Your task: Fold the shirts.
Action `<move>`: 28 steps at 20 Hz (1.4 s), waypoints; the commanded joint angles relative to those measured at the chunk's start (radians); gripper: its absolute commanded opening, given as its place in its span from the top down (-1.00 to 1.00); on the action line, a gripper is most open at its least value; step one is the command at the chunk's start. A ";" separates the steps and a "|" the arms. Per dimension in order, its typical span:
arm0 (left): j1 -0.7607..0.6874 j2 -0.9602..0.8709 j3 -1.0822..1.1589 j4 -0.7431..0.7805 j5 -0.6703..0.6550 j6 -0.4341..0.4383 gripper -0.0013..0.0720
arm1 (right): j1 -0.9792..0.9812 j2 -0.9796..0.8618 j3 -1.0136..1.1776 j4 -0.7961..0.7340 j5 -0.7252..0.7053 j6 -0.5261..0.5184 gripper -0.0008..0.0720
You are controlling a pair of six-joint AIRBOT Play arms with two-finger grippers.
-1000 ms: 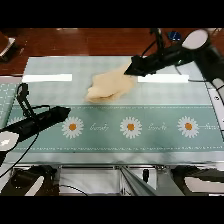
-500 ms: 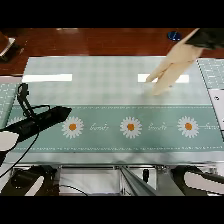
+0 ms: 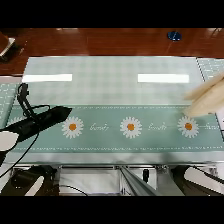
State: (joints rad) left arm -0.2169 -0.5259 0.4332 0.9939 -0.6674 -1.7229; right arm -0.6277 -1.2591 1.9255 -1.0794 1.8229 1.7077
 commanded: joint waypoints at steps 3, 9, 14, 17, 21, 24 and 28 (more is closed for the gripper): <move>0.000 0.000 0.000 -0.001 0.014 0.000 0.92 | -0.142 0.117 -0.171 -0.125 0.032 0.040 0.91; 0.000 0.000 0.000 -0.001 0.078 0.000 0.92 | -0.342 0.300 -0.468 -0.294 0.032 0.030 0.91; 0.000 0.000 0.000 -0.001 0.111 0.000 0.92 | -0.575 0.452 -0.640 -0.484 0.031 0.027 0.91; 0.000 -0.002 0.000 -0.001 0.111 0.000 0.92 | -0.595 0.517 -0.752 -0.626 0.031 0.050 0.45; 0.000 -0.012 0.000 -0.001 0.113 0.000 0.92 | -0.594 0.539 -0.816 -0.627 -0.009 0.059 -0.15; 0.000 -0.032 0.003 -0.092 0.173 0.003 0.92 | -0.594 0.526 -0.797 -0.398 -0.164 0.066 -0.03; 0.003 -0.123 0.162 -0.105 0.186 0.185 0.92 | -0.518 0.443 -0.720 0.104 -0.409 -0.002 0.91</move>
State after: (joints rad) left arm -0.2161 -0.5949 0.5003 0.9157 -0.4999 -1.6550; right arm -1.1961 -0.7719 1.1675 -1.3327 1.6024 1.7634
